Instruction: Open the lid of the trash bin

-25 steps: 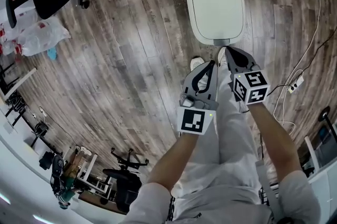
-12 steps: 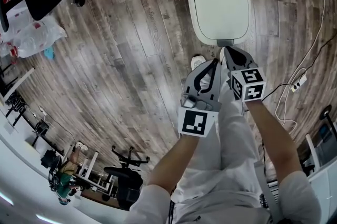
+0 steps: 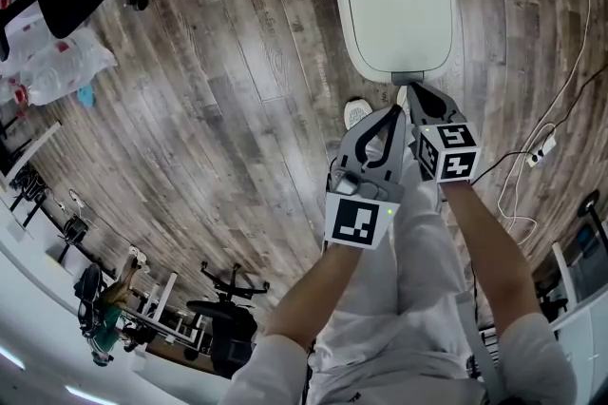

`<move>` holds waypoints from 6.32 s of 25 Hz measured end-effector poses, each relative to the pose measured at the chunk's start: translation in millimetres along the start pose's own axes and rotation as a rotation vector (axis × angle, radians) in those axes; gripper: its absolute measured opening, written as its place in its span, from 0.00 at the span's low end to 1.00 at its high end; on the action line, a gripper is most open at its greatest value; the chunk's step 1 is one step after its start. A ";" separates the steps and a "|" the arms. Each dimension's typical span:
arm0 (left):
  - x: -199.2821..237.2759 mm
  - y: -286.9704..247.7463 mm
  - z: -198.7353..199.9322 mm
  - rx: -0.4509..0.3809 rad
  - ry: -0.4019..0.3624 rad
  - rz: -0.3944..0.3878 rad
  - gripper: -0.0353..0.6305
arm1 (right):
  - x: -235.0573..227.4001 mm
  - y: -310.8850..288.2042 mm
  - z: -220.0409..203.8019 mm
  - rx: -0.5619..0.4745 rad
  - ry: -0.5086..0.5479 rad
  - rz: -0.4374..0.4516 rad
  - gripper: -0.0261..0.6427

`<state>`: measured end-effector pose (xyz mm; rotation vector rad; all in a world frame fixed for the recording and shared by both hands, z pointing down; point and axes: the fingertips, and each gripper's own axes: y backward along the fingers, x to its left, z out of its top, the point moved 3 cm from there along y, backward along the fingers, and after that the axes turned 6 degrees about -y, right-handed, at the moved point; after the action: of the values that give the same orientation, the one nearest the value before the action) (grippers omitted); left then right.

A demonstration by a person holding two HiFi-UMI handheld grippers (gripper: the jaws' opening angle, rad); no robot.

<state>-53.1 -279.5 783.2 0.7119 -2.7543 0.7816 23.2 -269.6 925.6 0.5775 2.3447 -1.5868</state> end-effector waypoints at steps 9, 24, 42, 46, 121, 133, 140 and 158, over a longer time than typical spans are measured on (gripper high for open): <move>1.7 4.8 -6.8 0.005 0.007 0.008 0.06 | -0.7 -3.2 -4.6 0.006 -0.001 -0.010 0.06; 11.3 9.1 -6.5 0.013 0.013 0.017 0.06 | 0.4 -5.7 -3.9 0.000 -0.022 -0.038 0.06; 14.2 6.5 -5.7 0.006 0.006 0.018 0.06 | 0.9 -3.1 -0.6 -0.033 -0.047 -0.008 0.06; 12.2 7.3 2.0 0.001 0.002 0.021 0.06 | 1.9 6.5 5.1 -0.066 -0.068 0.001 0.06; -337.9 424.4 255.9 -0.526 -0.374 0.183 0.06 | 141.0 710.3 -16.7 -0.938 0.264 0.202 0.06; -358.5 469.4 221.4 -0.497 -0.366 0.248 0.06 | 150.7 704.2 -57.5 -0.890 0.232 0.276 0.06; -345.0 515.1 202.1 -0.513 -0.360 0.247 0.06 | 186.4 700.7 -88.5 -0.889 0.239 0.266 0.06; -341.7 667.6 113.6 -0.542 -0.275 0.113 0.06 | 292.3 730.9 -265.1 -0.904 0.248 0.163 0.06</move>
<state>-94.6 292.6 287.0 0.5827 -3.0564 -0.0737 100.2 269.0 298.0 0.7197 2.7432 -0.2889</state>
